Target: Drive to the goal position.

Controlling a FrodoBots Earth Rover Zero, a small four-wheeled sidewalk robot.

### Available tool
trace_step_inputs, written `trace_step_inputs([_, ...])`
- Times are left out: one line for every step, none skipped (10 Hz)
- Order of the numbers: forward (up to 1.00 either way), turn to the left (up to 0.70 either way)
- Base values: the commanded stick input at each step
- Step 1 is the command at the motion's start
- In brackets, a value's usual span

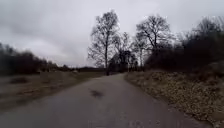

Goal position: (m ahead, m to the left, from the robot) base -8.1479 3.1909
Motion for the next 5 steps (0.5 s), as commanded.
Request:
trace_step_inputs([1.00, 0.00])
trace_step_inputs([1.00, 0.00])
trace_step_inputs([1.00, 0.00])
trace_step_inputs([1.00, 0.00])
trace_step_inputs([1.00, 0.00])
